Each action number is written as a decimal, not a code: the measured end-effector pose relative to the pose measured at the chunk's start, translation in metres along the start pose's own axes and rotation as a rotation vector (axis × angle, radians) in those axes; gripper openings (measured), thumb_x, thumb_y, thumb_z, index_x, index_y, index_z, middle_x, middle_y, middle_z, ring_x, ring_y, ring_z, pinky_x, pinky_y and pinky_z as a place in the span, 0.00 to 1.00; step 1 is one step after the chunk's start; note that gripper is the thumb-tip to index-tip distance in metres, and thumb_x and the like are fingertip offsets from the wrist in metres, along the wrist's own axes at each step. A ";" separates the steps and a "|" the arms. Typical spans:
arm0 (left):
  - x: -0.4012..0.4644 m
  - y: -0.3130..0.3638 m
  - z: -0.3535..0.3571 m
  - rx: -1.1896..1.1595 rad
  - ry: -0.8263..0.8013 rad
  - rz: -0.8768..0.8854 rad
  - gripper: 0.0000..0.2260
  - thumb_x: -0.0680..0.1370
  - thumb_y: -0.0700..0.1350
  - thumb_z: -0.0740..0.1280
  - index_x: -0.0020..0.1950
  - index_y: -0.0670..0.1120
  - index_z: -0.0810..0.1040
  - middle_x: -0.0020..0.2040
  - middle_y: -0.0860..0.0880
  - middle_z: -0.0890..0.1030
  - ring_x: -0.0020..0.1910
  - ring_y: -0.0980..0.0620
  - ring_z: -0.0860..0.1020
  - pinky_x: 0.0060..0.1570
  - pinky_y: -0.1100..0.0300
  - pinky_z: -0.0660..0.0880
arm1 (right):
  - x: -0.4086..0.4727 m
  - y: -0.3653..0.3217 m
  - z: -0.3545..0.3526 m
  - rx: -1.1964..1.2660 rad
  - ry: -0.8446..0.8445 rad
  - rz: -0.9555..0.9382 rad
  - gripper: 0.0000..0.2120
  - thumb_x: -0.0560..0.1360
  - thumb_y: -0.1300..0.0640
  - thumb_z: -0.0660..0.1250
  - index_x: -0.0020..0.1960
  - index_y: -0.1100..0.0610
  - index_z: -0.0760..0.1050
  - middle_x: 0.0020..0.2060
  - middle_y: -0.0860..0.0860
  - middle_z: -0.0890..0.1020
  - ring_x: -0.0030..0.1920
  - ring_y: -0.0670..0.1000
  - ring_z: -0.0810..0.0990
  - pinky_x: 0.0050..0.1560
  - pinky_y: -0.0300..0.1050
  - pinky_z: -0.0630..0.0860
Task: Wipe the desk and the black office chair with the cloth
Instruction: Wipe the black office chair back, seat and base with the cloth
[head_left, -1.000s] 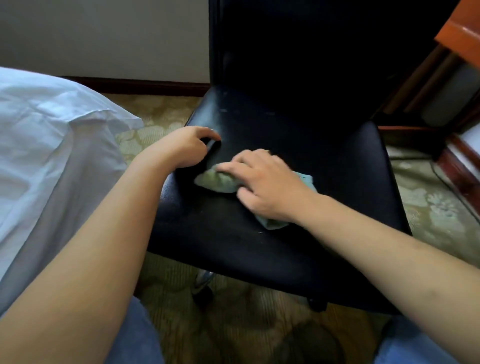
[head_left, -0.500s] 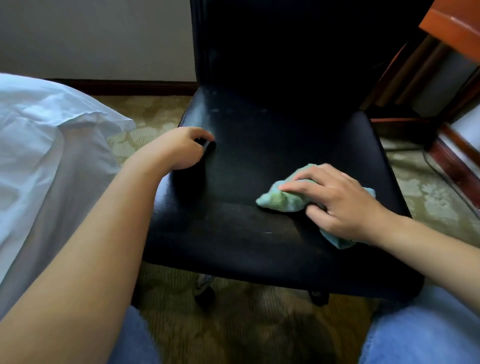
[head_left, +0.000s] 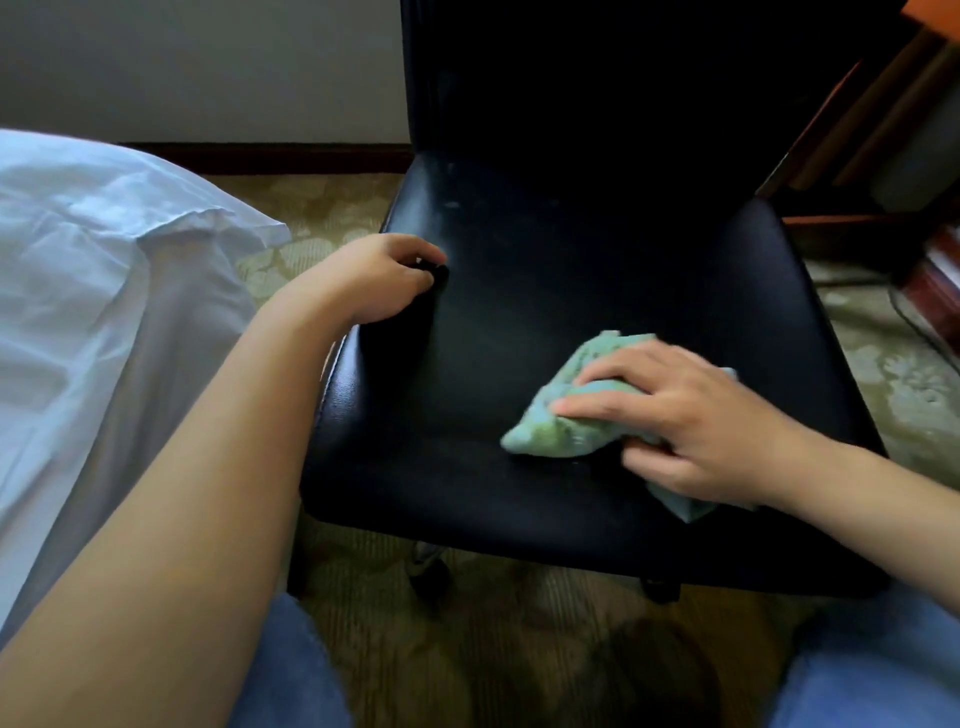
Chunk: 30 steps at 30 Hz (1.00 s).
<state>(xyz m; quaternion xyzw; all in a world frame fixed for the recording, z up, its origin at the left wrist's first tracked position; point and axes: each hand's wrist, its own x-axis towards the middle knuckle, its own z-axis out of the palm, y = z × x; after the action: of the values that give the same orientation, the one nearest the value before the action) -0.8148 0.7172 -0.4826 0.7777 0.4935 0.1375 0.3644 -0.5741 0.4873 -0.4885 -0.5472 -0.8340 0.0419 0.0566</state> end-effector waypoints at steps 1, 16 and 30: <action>0.001 0.000 0.000 -0.003 0.004 0.000 0.13 0.79 0.44 0.67 0.62 0.56 0.82 0.58 0.52 0.82 0.51 0.52 0.79 0.52 0.62 0.73 | -0.015 0.007 -0.004 -0.001 -0.006 0.033 0.28 0.72 0.52 0.64 0.72 0.41 0.71 0.65 0.46 0.74 0.64 0.55 0.74 0.58 0.62 0.73; -0.006 0.011 0.001 0.115 -0.011 -0.003 0.15 0.78 0.47 0.69 0.64 0.56 0.80 0.60 0.51 0.82 0.58 0.50 0.79 0.63 0.55 0.74 | 0.089 -0.087 0.022 -0.144 0.062 -0.221 0.25 0.73 0.48 0.61 0.70 0.43 0.75 0.64 0.52 0.77 0.61 0.59 0.74 0.53 0.55 0.69; 0.007 0.004 0.010 0.159 0.042 0.045 0.15 0.78 0.50 0.68 0.65 0.58 0.79 0.60 0.51 0.71 0.62 0.50 0.73 0.60 0.60 0.68 | -0.043 -0.024 0.027 -0.157 0.167 -0.244 0.18 0.77 0.50 0.66 0.65 0.41 0.80 0.60 0.50 0.82 0.58 0.57 0.79 0.52 0.58 0.73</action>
<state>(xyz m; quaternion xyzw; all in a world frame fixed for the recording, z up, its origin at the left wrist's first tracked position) -0.8035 0.7181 -0.4877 0.8120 0.4929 0.1223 0.2877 -0.5831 0.4380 -0.5142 -0.4462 -0.8874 -0.0763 0.0875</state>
